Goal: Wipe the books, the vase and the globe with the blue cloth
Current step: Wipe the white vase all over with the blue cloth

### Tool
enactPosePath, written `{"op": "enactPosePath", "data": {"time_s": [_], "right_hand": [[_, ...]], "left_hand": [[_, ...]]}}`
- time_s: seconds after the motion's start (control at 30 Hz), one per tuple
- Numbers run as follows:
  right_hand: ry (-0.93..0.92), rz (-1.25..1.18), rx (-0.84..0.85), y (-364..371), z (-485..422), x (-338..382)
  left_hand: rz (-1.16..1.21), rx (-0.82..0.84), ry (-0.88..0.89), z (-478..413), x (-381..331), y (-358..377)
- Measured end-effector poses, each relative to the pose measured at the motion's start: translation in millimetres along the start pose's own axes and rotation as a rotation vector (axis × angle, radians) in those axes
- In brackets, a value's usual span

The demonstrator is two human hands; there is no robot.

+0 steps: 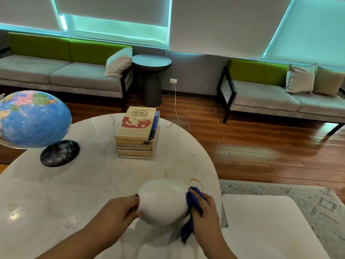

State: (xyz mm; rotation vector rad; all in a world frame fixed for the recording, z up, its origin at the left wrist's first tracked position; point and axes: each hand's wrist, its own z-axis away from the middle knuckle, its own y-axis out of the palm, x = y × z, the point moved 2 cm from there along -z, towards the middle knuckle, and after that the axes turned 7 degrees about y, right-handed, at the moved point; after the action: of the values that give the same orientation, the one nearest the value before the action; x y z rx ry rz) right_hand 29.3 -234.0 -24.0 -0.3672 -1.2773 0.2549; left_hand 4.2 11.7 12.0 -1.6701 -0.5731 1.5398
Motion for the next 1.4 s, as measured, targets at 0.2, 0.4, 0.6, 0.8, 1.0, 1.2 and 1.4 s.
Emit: {"op": "enactPosePath", "data": {"time_s": [0.2, 0.4, 0.6, 0.8, 1.0, 1.2, 1.4], "right_hand": [[-0.306, 0.139, 0.164, 23, 30, 12], [0.093, -0.045, 0.0, -2, -9, -18], [-0.115, -0.005, 0.101, 15, 13, -3], [0.071, -0.098, 0.017, 5, -12, -21], [0.031, -0.095, 0.066, 4, -18, -4], [-0.003, -0.083, 0.061, 1, -18, 0], [-0.021, -0.05, 0.082, 4, -11, 5]], "left_hand": [[0.047, -0.002, -0.031, 0, 5, 0], [0.03, 0.012, -0.041, -2, 4, 1], [0.033, 0.005, -0.031, -3, 5, -1], [0.051, -0.008, -0.034, -3, 5, 0], [0.023, 0.005, -0.076, -5, 4, -3], [0.074, 0.036, -0.125, -9, 3, -4], [0.535, -0.076, -0.367, -11, -3, -7]]}}
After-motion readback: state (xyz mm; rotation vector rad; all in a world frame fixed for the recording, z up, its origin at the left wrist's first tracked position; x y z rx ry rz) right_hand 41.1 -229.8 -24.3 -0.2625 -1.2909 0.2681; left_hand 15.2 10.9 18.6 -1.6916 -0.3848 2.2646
